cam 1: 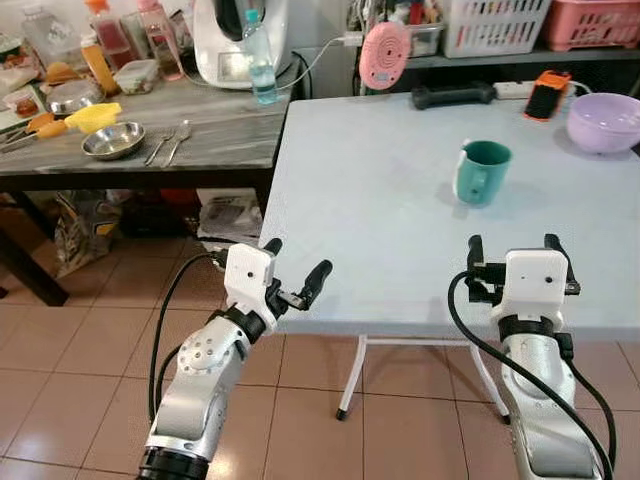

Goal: Setting the table

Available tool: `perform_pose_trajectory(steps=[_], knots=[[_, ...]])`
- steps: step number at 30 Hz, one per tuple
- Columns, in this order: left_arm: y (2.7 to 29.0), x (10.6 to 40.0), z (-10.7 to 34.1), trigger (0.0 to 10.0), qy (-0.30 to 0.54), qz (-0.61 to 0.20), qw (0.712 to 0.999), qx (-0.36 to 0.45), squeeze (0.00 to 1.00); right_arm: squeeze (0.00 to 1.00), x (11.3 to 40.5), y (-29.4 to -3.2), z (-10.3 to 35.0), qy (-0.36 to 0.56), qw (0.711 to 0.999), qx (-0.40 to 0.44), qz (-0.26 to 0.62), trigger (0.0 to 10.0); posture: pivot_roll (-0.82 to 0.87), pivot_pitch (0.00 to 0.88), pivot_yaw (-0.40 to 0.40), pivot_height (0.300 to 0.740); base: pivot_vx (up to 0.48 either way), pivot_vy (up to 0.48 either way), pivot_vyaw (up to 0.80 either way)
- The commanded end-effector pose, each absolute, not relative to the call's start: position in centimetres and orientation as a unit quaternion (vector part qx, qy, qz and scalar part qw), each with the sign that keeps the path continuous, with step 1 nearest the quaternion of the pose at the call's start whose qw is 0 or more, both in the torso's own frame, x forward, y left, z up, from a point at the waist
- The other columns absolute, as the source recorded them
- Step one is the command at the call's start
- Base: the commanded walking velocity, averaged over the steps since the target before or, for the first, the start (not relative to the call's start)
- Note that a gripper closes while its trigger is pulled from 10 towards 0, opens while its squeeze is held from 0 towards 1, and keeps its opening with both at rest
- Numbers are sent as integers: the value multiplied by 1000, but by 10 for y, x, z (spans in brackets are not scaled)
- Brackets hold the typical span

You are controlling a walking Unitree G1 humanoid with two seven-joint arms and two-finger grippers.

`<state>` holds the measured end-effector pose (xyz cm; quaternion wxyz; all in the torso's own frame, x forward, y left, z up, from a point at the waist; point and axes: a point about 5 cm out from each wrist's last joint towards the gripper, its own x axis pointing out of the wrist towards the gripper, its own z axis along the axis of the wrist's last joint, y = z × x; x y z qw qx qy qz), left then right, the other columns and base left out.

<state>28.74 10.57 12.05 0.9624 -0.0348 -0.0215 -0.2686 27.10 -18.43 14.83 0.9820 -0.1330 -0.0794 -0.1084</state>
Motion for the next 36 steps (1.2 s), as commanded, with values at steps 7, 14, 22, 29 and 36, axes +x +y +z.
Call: perform_pose_trajectory(steps=[7,14,22,29,36], knots=[[103,287,124,10000,-27,-278,960,-33,0,0,271,-191,148,-78,979,-141,-128,10000,-80,0,95,740,359,0,0],[101,286,123,10000,-24,-282,959,-33,0,0,271,-192,147,-73,979,-137,-132,10000,-82,0,96,740,358,0,-184],[100,285,122,10000,-21,-285,958,-32,0,0,270,-191,145,-70,980,-135,-128,10000,-82,0,96,740,350,0,0],[100,284,121,10000,-16,-288,957,-30,0,0,271,-188,144,-69,981,-131,-122,10000,-80,3,97,740,332,0,0],[99,278,117,10000,-6,-308,951,-25,0,0,272,-176,142,-65,985,-122,-103,10000,-71,18,93,740,159,0,0]])
